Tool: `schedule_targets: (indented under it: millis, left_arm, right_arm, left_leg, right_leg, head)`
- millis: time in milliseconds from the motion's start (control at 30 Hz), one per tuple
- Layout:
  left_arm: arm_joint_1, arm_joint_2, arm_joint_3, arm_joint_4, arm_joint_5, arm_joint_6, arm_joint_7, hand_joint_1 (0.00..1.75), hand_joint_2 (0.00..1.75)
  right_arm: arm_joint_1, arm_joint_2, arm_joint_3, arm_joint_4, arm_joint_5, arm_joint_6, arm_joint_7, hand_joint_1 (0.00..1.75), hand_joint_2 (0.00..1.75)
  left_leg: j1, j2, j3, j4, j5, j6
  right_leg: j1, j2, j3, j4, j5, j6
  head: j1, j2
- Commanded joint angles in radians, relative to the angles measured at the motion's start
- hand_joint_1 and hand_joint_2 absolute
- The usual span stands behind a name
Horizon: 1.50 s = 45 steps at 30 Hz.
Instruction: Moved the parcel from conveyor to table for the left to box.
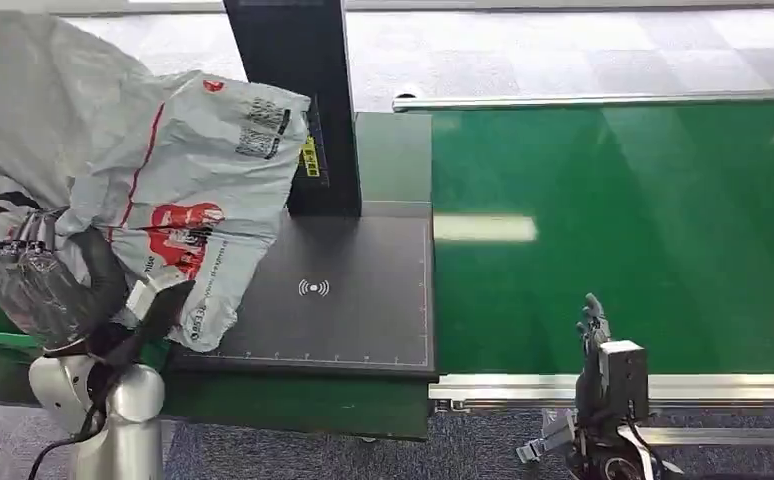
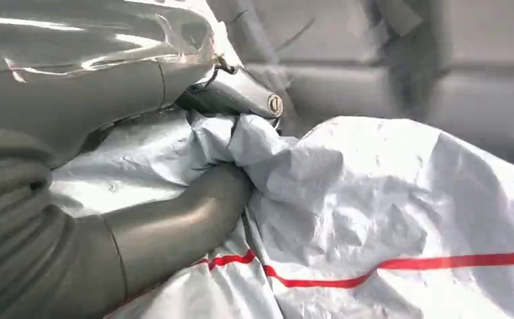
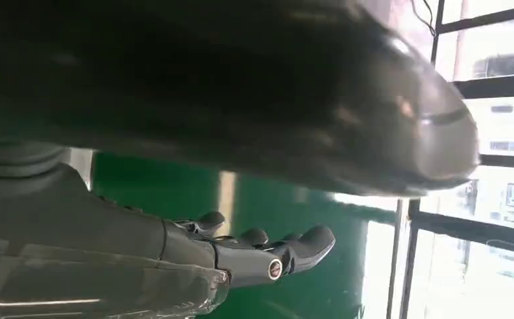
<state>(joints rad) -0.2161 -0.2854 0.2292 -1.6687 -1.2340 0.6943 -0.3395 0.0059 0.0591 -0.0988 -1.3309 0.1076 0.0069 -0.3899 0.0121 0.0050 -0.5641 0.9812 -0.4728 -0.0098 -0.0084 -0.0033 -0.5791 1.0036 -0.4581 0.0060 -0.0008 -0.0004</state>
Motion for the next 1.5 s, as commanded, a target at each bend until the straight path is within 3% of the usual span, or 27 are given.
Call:
schedule_targets:
  millis: [33,300,333,500,733,900,1100,1167,1200,1233,1267,1300,1400,1433,1467,1500]
  left_arm:
    - [-0.049,0.041,0.117,0.206,-0.007,0.004,0.017,1.75,1.75]
    - [-0.049,0.041,0.117,0.206,-0.007,0.004,0.017,1.75,1.75]
    - [-0.036,0.060,0.087,0.220,-0.025,0.004,0.093,1.75,1.75]
    - [-0.028,0.133,0.096,0.310,0.000,0.004,0.203,1.75,1.75]
    - [-0.059,0.171,0.251,0.353,0.087,0.004,0.199,1.75,1.75]
    - [-0.156,0.237,0.177,0.544,-0.090,0.004,0.330,1.66,1.75]
    - [-0.275,0.321,0.204,0.683,-0.145,0.004,0.357,1.48,1.75]
    - [-0.295,0.338,0.209,0.720,-0.132,0.004,0.343,1.36,1.75]
    - [-0.296,0.339,0.208,0.726,-0.132,0.004,0.341,1.19,1.75]
    - [-0.309,0.342,0.205,0.752,-0.135,0.004,0.337,0.51,1.75]
    - [-0.320,0.349,0.195,0.784,-0.154,0.004,0.343,0.12,1.75]
    - [-0.328,0.355,0.188,0.808,-0.157,0.004,0.338,0.00,1.75]
    - [-0.327,0.357,0.202,0.789,-0.199,0.004,0.351,0.00,1.75]
    - [-0.315,0.337,0.273,0.718,-0.161,0.004,0.305,0.00,1.75]
    - [-0.317,0.315,0.356,0.676,-0.147,0.004,0.235,0.00,0.00]
    - [-0.323,0.273,0.495,0.583,-0.142,0.004,0.112,0.00,0.00]
  right_arm:
    - [0.013,0.018,-0.025,-0.020,0.001,-0.003,0.008,0.00,0.00]
    - [0.013,0.018,-0.025,-0.020,0.001,-0.003,0.008,0.00,0.00]
    - [0.015,0.020,-0.026,-0.024,0.004,-0.001,0.008,0.00,0.00]
    - [-0.007,0.019,-0.028,-0.004,0.013,0.010,0.009,0.00,0.00]
    - [-0.006,0.022,-0.033,-0.008,0.017,0.011,0.007,0.00,0.00]
    - [-0.047,0.015,-0.009,0.043,0.021,0.018,0.005,0.00,0.00]
    - [-0.072,-0.010,0.014,0.096,0.010,0.017,-0.007,0.00,0.00]
    - [-0.086,-0.019,0.017,0.122,0.002,0.017,-0.017,0.00,0.00]
    - [-0.088,-0.019,0.018,0.124,0.001,0.017,-0.018,0.00,0.00]
    - [-0.094,-0.019,0.020,0.131,-0.002,0.015,-0.022,0.00,0.00]
    - [-0.097,-0.018,0.022,0.134,-0.007,0.011,-0.025,0.00,0.00]
    - [-0.099,-0.019,0.024,0.133,-0.009,0.009,-0.026,0.00,0.00]
    - [-0.102,-0.028,0.032,0.140,-0.015,0.005,-0.026,0.00,0.00]
    - [-0.102,-0.031,0.036,0.145,-0.020,0.003,-0.028,0.00,0.00]
    - [-0.101,-0.034,0.041,0.147,-0.025,0.001,-0.032,0.00,0.00]
    - [-0.100,-0.039,0.047,0.152,-0.031,-0.003,-0.036,0.00,0.00]
  left_leg:
    - [-0.001,-0.001,0.002,-0.002,0.000,0.001]
    - [-0.002,-0.001,0.000,-0.001,0.000,0.000]
    - [-0.001,-0.001,0.000,-0.002,0.000,0.000]
    - [-0.002,0.001,0.003,-0.004,0.001,0.000]
    - [-0.001,0.003,0.003,-0.003,0.000,0.001]
    - [-0.001,-0.002,0.000,-0.003,0.002,0.001]
    - [0.000,-0.001,-0.001,-0.001,0.001,0.000]
    - [0.000,-0.001,0.000,-0.002,0.002,0.000]
    - [0.000,0.000,0.001,-0.001,0.001,0.000]
    - [0.000,0.000,0.001,-0.002,0.002,0.000]
    - [0.000,0.000,0.001,-0.002,0.002,0.000]
    - [-0.001,0.000,0.001,-0.001,0.001,0.000]
    - [-0.001,0.000,0.001,-0.001,0.001,0.000]
    - [0.000,-0.001,0.001,-0.002,0.002,0.000]
    - [0.000,0.000,0.000,-0.001,0.001,0.000]
    - [0.000,0.002,0.000,0.000,0.000,0.000]
  right_leg:
    - [-0.001,0.000,0.002,-0.002,0.000,0.000]
    - [-0.001,0.000,0.001,-0.001,0.000,0.000]
    - [-0.001,-0.001,0.001,-0.001,0.000,0.000]
    - [-0.001,0.001,0.002,-0.003,0.001,-0.001]
    - [-0.001,0.003,0.002,-0.003,0.001,0.000]
    - [-0.001,-0.002,0.001,-0.002,0.001,0.000]
    - [0.000,-0.001,0.000,-0.001,0.001,-0.001]
    - [0.000,-0.001,0.001,-0.002,0.001,-0.001]
    - [0.000,0.000,0.001,-0.001,0.001,-0.001]
    - [0.000,0.000,0.002,-0.002,0.001,-0.001]
    - [0.000,0.001,0.002,-0.003,0.001,-0.001]
    - [0.000,0.000,0.001,-0.001,0.000,0.000]
    - [0.000,0.000,0.001,-0.001,0.000,0.000]
    - [0.000,0.000,0.002,-0.002,0.001,0.000]
    - [0.000,0.001,0.001,-0.001,0.001,0.000]
    - [0.000,0.002,0.000,-0.001,0.001,0.000]
  head:
    - [0.000,0.000]
    - [0.000,0.000]
    - [0.000,0.000]
    - [0.000,0.000]
    - [0.000,0.000]
    - [0.001,0.000]
    - [0.001,0.000]
    - [0.001,0.000]
    - [0.000,0.000]
    - [0.000,0.000]
    - [0.000,0.000]
    - [0.000,0.000]
    - [0.001,0.000]
    - [0.001,0.000]
    - [0.000,0.000]
    - [0.001,0.000]
